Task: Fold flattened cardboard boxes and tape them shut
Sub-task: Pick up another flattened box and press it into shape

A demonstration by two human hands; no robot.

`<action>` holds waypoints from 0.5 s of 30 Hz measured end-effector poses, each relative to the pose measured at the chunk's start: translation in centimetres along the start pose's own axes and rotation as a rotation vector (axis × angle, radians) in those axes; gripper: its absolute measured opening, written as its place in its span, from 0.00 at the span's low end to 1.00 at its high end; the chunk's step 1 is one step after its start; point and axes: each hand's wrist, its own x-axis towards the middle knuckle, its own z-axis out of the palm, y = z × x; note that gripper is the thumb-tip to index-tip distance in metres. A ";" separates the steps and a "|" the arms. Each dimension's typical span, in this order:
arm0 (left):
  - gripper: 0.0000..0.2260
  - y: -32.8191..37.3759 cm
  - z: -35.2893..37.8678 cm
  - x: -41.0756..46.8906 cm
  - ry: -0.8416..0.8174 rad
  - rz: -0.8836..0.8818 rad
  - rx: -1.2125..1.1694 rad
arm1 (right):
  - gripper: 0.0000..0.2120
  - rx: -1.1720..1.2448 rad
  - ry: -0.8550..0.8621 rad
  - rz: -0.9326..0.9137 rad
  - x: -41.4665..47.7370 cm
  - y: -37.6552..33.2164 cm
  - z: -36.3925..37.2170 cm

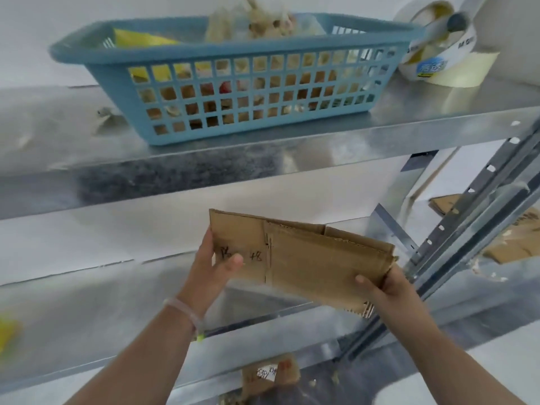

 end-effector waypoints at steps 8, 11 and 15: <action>0.34 -1.7 -3.4 -1.0 0.208 -0.118 -0.018 | 0.17 0.102 0.008 0.129 2.4 0.0 2.9; 0.32 -1.5 -4.2 -1.1 0.271 -0.098 -0.022 | 0.17 0.117 -0.038 0.114 2.7 -0.7 3.7; 0.24 -1.3 -4.5 -1.4 0.295 -0.040 0.004 | 0.18 0.084 -0.066 0.063 2.7 -1.5 4.6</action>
